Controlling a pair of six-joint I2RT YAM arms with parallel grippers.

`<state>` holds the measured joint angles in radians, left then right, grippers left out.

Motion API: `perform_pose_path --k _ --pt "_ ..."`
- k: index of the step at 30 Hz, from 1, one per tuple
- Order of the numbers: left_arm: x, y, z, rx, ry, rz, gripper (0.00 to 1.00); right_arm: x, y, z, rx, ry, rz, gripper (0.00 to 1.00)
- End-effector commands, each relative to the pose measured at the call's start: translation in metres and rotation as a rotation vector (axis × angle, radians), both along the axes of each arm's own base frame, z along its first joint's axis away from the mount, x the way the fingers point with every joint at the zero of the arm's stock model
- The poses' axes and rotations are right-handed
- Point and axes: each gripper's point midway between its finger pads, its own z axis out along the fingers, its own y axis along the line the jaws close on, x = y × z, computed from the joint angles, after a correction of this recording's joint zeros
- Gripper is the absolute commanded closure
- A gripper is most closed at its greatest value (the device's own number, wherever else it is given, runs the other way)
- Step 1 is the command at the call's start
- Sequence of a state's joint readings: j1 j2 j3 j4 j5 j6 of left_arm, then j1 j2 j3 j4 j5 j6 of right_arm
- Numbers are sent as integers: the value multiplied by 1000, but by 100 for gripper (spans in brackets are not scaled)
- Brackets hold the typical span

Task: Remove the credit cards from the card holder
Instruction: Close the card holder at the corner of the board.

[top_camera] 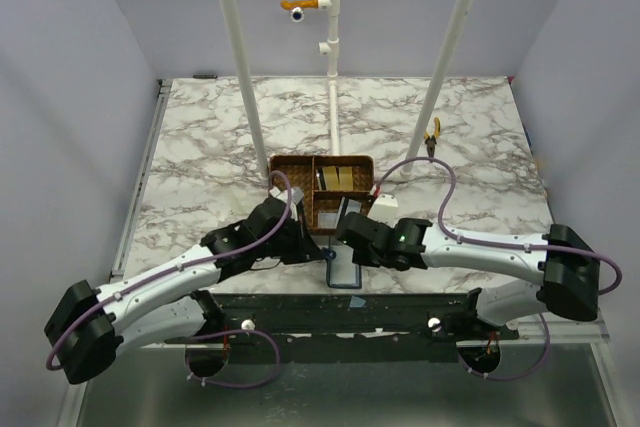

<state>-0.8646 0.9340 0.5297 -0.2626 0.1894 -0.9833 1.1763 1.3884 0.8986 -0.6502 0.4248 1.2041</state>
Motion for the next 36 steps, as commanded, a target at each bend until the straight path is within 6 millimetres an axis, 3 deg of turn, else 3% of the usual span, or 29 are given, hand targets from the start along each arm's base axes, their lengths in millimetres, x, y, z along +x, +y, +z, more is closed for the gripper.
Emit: perform_pose_path --k 1,9,13,18,24,29,32,36 --pt "8 -25 2 4 -14 -22 100 11 -30 25 -47 -82 -100 97" --pt "4 -66 -9 38 2 -109 97 10 -41 33 -39 -100 -123 95" --pt "5 -76 -6 66 -1 -115 100 6 -52 25 -87 -79 -145 94" --pt "12 -44 -9 138 -3 18 100 1 -63 17 -91 -60 -163 91" --pt "18 3 -5 180 -29 158 100 2 -46 12 -28 -41 -105 88" --pt "16 13 -1 184 -35 172 100 -2 -12 -9 56 30 -17 88" --pt "15 13 -3 187 -30 172 100 -4 -7 -29 72 76 -13 88" --pt "15 7 -7 183 -22 150 100 0 -5 -40 120 101 -32 90"
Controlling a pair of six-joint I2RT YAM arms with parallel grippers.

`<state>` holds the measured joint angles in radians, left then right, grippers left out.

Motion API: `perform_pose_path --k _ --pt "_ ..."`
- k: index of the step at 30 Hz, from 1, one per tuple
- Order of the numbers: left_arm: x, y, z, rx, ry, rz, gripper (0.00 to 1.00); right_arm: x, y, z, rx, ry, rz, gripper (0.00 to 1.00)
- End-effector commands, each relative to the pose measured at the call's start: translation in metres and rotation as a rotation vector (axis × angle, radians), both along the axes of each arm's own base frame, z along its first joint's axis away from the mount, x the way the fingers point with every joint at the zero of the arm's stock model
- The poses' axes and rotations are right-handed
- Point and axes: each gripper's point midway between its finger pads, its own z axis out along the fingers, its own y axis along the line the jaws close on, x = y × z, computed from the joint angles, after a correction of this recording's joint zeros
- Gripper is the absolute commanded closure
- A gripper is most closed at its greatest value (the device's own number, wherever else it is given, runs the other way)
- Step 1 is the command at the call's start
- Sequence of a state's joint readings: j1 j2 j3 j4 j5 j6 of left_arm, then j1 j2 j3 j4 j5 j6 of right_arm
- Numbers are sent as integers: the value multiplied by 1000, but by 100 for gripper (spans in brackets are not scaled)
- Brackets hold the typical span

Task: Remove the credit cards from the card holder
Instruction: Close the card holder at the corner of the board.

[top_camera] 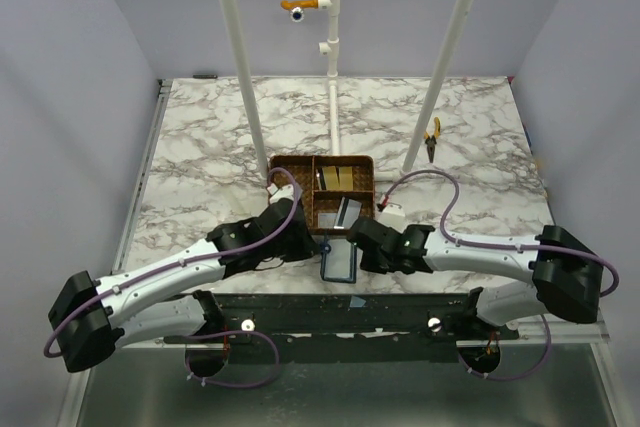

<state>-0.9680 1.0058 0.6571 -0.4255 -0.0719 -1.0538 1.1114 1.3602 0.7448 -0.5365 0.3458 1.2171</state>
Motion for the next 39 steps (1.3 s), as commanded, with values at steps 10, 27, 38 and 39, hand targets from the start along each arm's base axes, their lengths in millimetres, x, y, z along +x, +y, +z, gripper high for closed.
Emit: perform_pose_path --k 10,27,38,39 --pt "-1 -19 -6 -27 6 -58 100 -2 16 -36 145 89 -11 94" --pt "-13 -59 -38 -33 80 -191 74 -2 7 -35 161 92 -41 95" --pt "-14 -58 -59 15 103 -203 65 8 -12 4 106 12 -75 95" --pt "-15 -58 -64 24 111 -206 65 10 -11 9 110 1 -76 95"
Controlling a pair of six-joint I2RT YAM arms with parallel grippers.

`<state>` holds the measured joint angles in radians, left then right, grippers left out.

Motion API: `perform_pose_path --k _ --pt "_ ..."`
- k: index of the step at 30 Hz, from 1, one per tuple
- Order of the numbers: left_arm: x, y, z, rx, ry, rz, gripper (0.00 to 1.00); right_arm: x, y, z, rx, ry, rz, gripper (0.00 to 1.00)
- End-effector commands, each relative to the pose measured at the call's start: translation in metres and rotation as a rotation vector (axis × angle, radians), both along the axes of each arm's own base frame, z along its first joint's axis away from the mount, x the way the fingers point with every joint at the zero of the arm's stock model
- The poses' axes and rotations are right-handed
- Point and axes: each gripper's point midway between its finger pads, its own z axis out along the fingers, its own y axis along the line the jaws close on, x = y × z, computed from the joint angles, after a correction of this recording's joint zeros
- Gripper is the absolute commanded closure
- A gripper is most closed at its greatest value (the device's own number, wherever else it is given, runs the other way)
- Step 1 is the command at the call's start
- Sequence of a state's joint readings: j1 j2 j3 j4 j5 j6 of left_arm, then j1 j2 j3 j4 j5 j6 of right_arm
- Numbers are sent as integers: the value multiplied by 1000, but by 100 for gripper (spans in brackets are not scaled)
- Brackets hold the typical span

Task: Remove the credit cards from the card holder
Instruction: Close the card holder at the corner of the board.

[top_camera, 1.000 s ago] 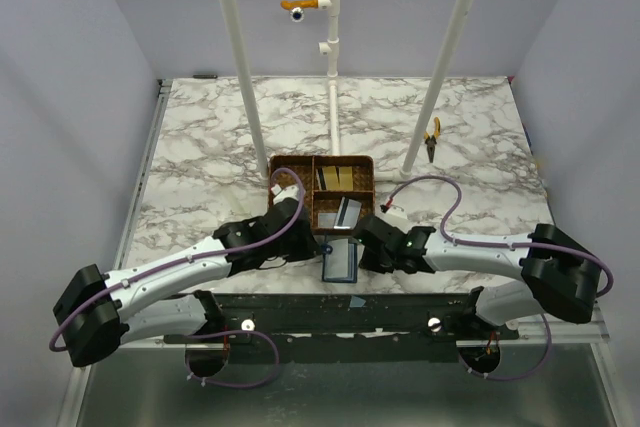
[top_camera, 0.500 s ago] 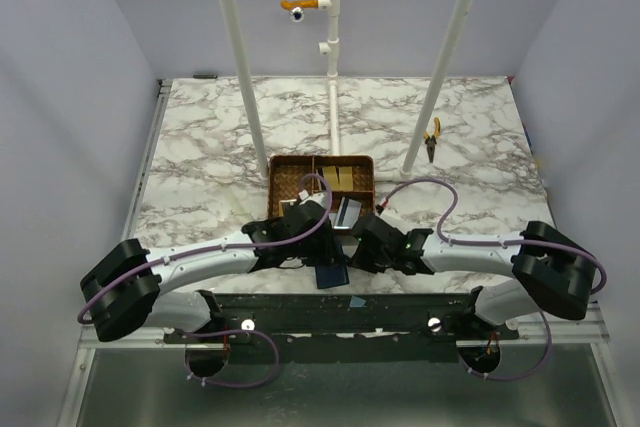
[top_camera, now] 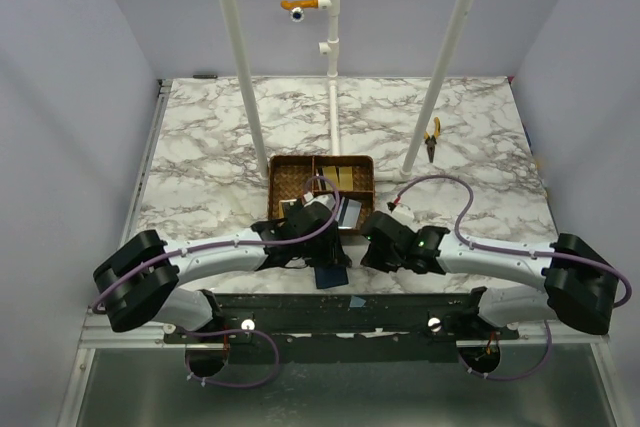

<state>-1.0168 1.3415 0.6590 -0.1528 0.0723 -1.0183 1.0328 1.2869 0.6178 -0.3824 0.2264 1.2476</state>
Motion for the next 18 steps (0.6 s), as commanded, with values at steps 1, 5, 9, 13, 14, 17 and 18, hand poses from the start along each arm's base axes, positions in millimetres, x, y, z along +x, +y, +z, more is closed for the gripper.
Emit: perform_pose_path --k 1,5,9,13,14,17,18 --pt "-4 -3 -15 18 15 -36 65 10 -11 20 -46 -57 -27 95" --pt "-7 -4 -30 33 41 -53 65 14 -10 30 -50 -75 -28 95" --pt "-7 -1 -29 41 29 -55 65 16 -8 35 -46 -80 -24 95" --pt "0 2 -10 43 -31 -59 60 19 -6 41 -45 -92 -22 95" --pt "1 3 -3 41 -45 -61 58 20 -5 44 -44 -98 -20 95" --pt "4 4 19 23 -88 -68 57 24 -2 53 -38 -117 -18 95" --pt "4 6 24 21 -100 -67 56 25 -1 56 -36 -124 -16 95"
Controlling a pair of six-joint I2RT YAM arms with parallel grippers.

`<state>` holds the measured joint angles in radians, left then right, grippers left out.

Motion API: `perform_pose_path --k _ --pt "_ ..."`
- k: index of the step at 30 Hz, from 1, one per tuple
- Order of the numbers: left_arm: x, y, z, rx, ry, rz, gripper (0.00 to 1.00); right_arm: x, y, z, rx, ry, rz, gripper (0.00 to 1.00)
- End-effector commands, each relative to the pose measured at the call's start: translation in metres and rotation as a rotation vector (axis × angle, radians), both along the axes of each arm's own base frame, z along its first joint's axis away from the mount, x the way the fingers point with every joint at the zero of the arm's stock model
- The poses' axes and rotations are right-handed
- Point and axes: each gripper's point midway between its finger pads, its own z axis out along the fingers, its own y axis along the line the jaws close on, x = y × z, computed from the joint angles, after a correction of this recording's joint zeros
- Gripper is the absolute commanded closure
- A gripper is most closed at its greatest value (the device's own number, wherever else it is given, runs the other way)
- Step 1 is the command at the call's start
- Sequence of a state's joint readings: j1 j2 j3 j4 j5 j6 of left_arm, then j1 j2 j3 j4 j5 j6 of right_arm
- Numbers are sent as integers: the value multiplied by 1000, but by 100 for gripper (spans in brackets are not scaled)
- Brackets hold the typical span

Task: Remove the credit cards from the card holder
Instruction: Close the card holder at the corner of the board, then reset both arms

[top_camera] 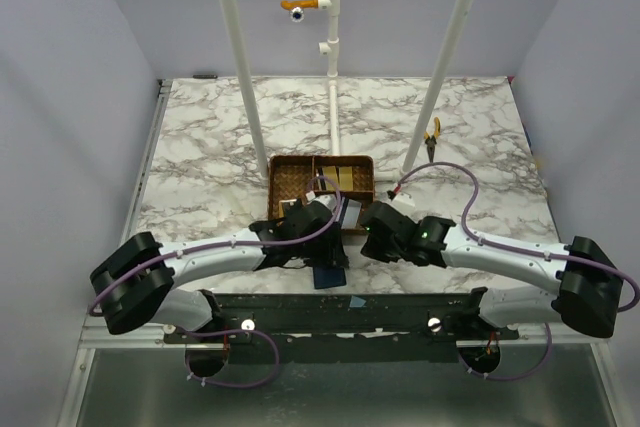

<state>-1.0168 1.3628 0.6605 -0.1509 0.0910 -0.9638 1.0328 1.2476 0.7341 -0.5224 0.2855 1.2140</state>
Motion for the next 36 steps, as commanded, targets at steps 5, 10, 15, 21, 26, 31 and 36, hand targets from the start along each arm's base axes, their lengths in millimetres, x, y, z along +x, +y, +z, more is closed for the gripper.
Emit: perform_pose_path --k 5,10,15,21,26,31,36 --pt "12 13 61 -23 -147 -10 54 19 5 36 7 -91 -11 91" --pt "23 29 90 -39 -213 12 53 25 8 56 35 -136 -17 81" --pt "44 57 124 -48 -300 78 49 34 9 78 50 -191 -31 59" --pt "67 96 157 -43 -395 164 25 46 7 101 54 -262 -57 18" --pt "79 117 172 -32 -442 221 1 56 0 119 54 -332 -94 0" --pt "83 128 173 -6 -458 256 1 63 -5 132 64 -387 -126 0" --pt "84 134 174 1 -479 279 1 68 -4 139 72 -416 -141 0"
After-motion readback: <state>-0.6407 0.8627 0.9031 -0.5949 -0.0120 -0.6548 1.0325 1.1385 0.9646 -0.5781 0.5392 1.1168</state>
